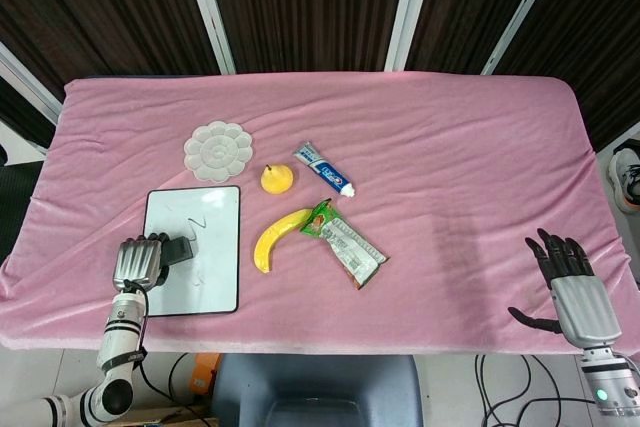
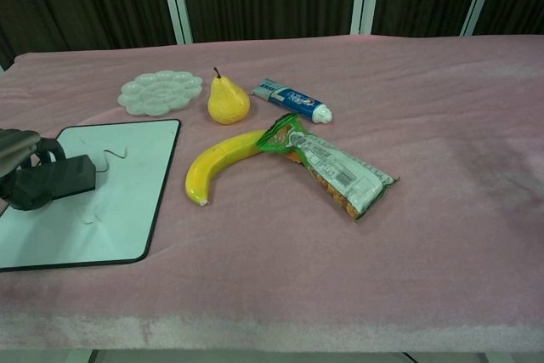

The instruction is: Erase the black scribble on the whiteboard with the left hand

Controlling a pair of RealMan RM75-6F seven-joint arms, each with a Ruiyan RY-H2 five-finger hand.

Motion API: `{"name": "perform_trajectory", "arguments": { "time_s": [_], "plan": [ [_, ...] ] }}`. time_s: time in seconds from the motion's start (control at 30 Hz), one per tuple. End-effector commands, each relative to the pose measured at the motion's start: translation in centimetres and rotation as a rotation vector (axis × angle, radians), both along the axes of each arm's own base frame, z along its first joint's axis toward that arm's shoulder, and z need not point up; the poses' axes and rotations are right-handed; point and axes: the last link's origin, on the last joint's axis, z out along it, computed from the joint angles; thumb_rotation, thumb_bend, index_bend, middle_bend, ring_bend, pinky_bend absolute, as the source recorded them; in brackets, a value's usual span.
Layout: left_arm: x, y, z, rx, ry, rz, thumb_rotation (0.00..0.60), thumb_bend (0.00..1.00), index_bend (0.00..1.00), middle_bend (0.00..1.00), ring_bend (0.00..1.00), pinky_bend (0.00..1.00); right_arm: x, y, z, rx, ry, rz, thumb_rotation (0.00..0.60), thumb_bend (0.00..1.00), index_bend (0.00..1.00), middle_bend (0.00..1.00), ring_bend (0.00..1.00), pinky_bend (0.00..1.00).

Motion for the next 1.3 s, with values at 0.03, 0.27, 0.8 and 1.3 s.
{"name": "perform_trajectory", "arguments": {
  "time_s": [0.03, 0.27, 0.8, 1.3],
  "plan": [
    [0.0, 0.6, 0.0, 0.013, 0.0, 0.004, 0.6, 0.83, 0.61, 0.71, 0.62, 0.55, 0.0, 0.0, 0.0, 0.0, 0.001, -0.001, 0.6, 0.27, 0.0, 0.0, 0.0, 0.0],
    [0.0, 1.8, -0.2, 0.051, -0.012, 0.014, 0.6, 0.83, 0.61, 0.72, 0.62, 0.55, -0.1, -0.1, 0.0, -0.002, 0.004, -0.004, 0.6, 0.27, 0.0, 0.0, 0.0, 0.0],
    [2.5, 1.3, -2.5, -0.018, -0.024, -0.052, 0.6, 0.83, 0.61, 0.73, 0.62, 0.55, -0.2, -0.1, 0.2, -0.009, 0.002, -0.009, 0.6, 0.27, 0.0, 0.0, 0.0, 0.0],
    [6.0, 3.0, -4.8, -0.032, -0.005, -0.099, 0.6, 0.83, 0.62, 0.73, 0.62, 0.55, -0.3, 0.0, 0.6, -0.013, -0.007, -0.011, 0.6, 0.27, 0.0, 0.0, 0.0, 0.0]
  ]
}}
